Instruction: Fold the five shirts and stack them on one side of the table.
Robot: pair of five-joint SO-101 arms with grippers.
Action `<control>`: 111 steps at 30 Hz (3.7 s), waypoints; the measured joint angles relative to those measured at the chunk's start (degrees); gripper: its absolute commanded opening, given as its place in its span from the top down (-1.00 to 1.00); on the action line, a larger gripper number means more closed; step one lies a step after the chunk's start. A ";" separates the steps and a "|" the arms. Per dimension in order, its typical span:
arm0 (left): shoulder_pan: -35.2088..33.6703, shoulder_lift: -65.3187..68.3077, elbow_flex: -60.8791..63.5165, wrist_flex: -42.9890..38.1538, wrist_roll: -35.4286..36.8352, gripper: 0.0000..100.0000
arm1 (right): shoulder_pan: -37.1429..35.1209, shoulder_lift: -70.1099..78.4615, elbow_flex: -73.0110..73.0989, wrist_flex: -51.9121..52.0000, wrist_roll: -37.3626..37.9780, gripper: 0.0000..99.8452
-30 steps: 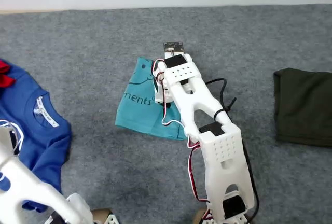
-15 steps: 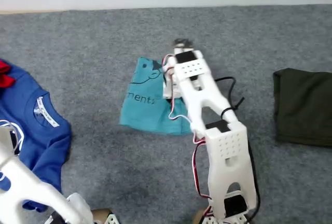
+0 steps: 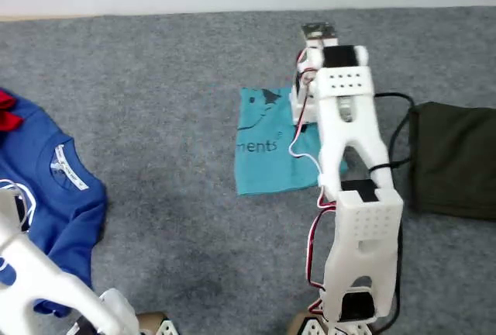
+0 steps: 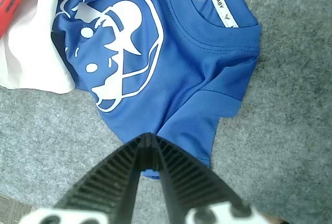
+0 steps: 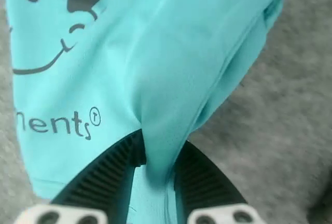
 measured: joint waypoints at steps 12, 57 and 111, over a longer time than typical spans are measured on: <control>0.00 0.00 0.00 0.18 0.00 0.99 | 10.99 -0.35 -1.14 2.02 3.69 0.98; 0.00 0.00 0.00 0.62 -3.43 0.99 | 45.89 1.41 -8.70 -12.31 26.64 0.98; 0.00 0.00 0.00 0.62 -6.24 0.99 | 40.09 21.19 -34.55 -9.93 18.46 0.79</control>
